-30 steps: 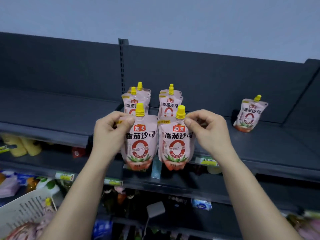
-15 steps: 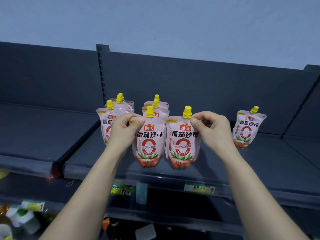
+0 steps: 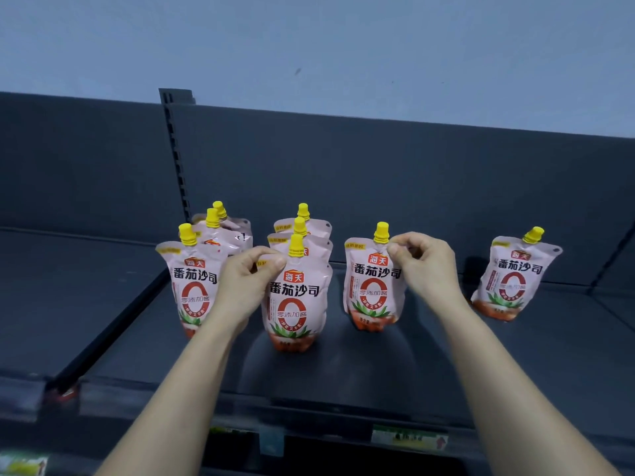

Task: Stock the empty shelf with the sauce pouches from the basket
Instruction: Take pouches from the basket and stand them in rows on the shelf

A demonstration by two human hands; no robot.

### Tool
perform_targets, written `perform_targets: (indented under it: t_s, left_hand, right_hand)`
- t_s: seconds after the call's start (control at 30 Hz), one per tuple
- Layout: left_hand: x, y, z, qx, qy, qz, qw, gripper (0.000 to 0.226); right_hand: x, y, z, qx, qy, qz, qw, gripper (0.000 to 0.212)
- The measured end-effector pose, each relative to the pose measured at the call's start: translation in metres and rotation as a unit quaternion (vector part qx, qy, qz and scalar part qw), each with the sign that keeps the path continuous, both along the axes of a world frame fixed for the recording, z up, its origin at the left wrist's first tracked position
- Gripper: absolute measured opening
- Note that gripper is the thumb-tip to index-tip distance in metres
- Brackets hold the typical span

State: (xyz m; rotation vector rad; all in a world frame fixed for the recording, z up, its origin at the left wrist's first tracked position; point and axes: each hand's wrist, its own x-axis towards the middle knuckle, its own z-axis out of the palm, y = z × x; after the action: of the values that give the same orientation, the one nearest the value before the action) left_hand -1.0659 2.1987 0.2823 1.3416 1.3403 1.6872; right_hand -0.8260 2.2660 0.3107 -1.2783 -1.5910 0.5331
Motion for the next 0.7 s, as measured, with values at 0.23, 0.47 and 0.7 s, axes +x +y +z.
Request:
perform_targets:
  t_s: [0.23, 0.47, 0.7]
  left_hand:
    - [0.001, 0.006, -0.001, -0.014, -0.012, 0.023, 1.0, 0.014]
    - [0.003, 0.005, 0.0, -0.014, -0.006, 0.036, 0.999, 0.009]
    - [0.006, 0.005, 0.0, -0.013, -0.003, 0.05, 0.999, 0.01]
  right_hand:
    - [-0.01, 0.042, -0.008, -0.03, 0.007, 0.024, 0.999, 0.01]
    - [-0.012, 0.067, -0.011, -0.046, 0.032, 0.041, 0.998, 0.008]
    - [-0.013, 0.077, -0.01, -0.042, 0.022, 0.049, 0.998, 0.008]
